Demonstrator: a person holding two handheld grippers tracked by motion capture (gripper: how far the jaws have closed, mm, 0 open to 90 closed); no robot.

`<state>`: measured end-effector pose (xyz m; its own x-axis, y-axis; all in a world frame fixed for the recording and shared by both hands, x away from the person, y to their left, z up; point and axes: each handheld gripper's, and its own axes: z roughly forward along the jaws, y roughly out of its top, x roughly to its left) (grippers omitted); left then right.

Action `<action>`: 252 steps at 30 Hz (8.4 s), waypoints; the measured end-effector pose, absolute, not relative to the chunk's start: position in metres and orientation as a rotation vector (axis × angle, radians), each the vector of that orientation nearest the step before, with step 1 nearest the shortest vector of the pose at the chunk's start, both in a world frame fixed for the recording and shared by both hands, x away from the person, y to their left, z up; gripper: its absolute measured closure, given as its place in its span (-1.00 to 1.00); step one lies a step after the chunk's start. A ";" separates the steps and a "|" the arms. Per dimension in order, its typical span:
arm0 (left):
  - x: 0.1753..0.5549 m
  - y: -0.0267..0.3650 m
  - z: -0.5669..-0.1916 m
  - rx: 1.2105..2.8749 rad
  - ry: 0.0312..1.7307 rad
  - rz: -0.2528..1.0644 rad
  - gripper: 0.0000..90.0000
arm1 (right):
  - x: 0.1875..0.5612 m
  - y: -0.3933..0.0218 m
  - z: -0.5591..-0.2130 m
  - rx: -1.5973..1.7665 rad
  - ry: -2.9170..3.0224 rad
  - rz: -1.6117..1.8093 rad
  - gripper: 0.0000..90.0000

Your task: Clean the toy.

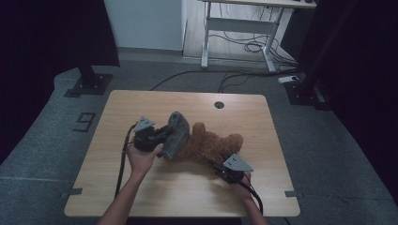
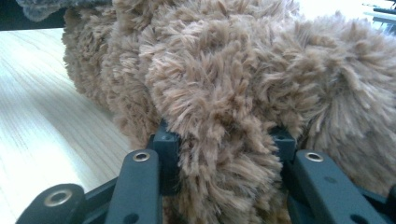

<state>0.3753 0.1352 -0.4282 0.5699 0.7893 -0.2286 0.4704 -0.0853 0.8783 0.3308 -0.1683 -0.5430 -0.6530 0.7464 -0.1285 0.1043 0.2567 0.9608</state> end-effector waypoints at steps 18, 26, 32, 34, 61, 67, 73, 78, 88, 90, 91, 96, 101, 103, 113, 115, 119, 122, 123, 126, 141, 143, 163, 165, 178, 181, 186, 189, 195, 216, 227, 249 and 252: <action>0.365 0.121 -0.464 1.840 1.062 0.401 0.78 | 0.320 -0.191 -0.530 0.948 1.953 1.521 -0.53; 0.350 0.127 -0.468 1.809 1.045 0.357 0.78 | 0.320 -0.218 -0.514 1.067 1.849 1.712 -0.47; 0.349 0.139 -0.459 1.771 1.055 0.297 0.77 | 0.323 -0.211 -0.517 1.073 1.833 1.655 0.10; 0.350 0.140 -0.452 1.769 1.050 0.304 0.77 | 0.323 -0.211 -0.518 1.066 1.833 1.628 0.19; 0.358 0.005 -0.437 2.043 0.770 0.276 0.77 | 0.331 -0.212 -0.526 1.125 1.882 1.593 0.31; 0.345 0.022 -0.451 2.057 0.763 0.327 0.80 | 0.333 -0.210 -0.525 1.163 1.867 1.571 0.35; 0.335 0.055 -0.458 2.035 0.807 0.389 0.79 | 0.334 -0.213 -0.527 1.171 1.871 1.583 0.36; 0.332 0.089 -0.469 1.997 0.865 0.359 0.79 | 0.336 -0.216 -0.529 1.165 1.880 1.611 0.36; 0.325 0.113 -0.470 1.946 0.887 0.350 0.79 | 0.336 -0.217 -0.530 1.142 1.900 1.597 0.36; 0.325 0.121 -0.469 1.927 0.903 0.350 0.79 | 0.336 -0.217 -0.531 1.137 1.902 1.596 0.36; 0.324 0.125 -0.469 1.918 0.912 0.358 0.79 | 0.336 -0.217 -0.531 1.136 1.903 1.596 0.35; 0.321 0.150 -0.473 1.879 0.965 0.377 0.79 | 0.337 -0.217 -0.531 1.131 1.904 1.595 0.35; 0.321 0.172 -0.479 1.851 1.021 0.387 0.79 | 0.338 -0.217 -0.532 1.135 1.903 1.591 0.35; 0.322 0.181 -0.482 1.843 1.057 0.397 0.78 | 0.338 -0.217 -0.533 1.138 1.901 1.591 0.35; 0.336 0.183 -0.464 1.785 1.083 0.432 0.76 | 0.340 -0.217 -0.534 1.146 1.892 1.585 0.35; 0.342 0.175 -0.456 1.792 1.067 0.452 0.75 | 0.340 -0.218 -0.534 1.143 1.890 1.583 0.35; 0.361 0.153 -0.439 1.797 1.050 0.460 0.75 | 0.340 -0.218 -0.535 1.130 1.886 1.578 0.35; 0.372 0.138 -0.434 1.820 1.041 0.459 0.75 | 0.340 -0.219 -0.535 1.124 1.885 1.567 0.35; 0.376 0.134 -0.435 1.835 1.042 0.457 0.75 | 0.341 -0.219 -0.535 1.122 1.885 1.563 0.35; 0.381 0.121 -0.449 1.869 1.065 0.435 0.75 | 0.340 -0.220 -0.535 1.125 1.883 1.555 0.32; 0.344 0.119 -0.468 1.834 0.988 0.487 0.79 | 0.323 -0.239 -0.494 1.181 1.789 1.541 -0.63; 0.340 0.119 -0.470 1.827 0.980 0.481 0.79 | 0.321 -0.246 -0.485 1.179 1.777 1.580 -0.64; 0.318 0.138 -0.490 1.757 0.976 0.385 0.81 | 0.341 -0.191 -0.518 1.100 2.269 1.440 -0.33; 0.316 0.137 -0.491 1.751 0.975 0.383 0.81 | 0.337 -0.190 -0.519 1.069 2.284 1.412 -0.12; 0.310 0.180 -0.464 1.648 1.068 0.441 0.78 | 0.320 -0.194 -0.535 1.057 2.237 1.374 0.19; 0.324 0.196 -0.467 1.665 1.138 0.424 0.78 | 0.320 -0.192 -0.535 1.055 2.219 1.358 0.21; 0.356 0.181 -0.484 1.725 1.150 0.304 0.78 | 0.325 -0.187 -0.537 1.067 2.185 1.347 0.22; 0.370 0.159 -0.487 1.769 1.154 0.335 0.77 | 0.329 -0.181 -0.537 1.075 2.158 1.334 0.23; 0.376 0.156 -0.492 1.808 1.186 0.352 0.78 | 0.329 -0.184 -0.539 1.097 2.139 1.347 0.24; 0.348 0.199 -0.490 1.722 1.204 0.200 0.76 | 0.326 -0.183 -0.540 1.100 2.137 1.345 0.24; 0.366 0.124 -0.444 1.829 1.025 0.239 0.75 | 0.327 -0.184 -0.540 1.100 2.138 1.348 0.24; 0.390 0.149 -0.487 1.905 1.224 0.352 0.75 | 0.326 -0.182 -0.541 1.097 2.134 1.338 0.24; 0.385 0.162 -0.495 1.935 1.262 0.380 0.75 | 0.325 -0.182 -0.541 1.099 2.130 1.328 0.24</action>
<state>0.3850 0.1621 -0.4953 0.4623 0.8724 -0.1591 0.6395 -0.2036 0.7413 0.3252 -0.1820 -0.5408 -0.6118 0.7879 0.0700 0.4095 0.2398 0.8802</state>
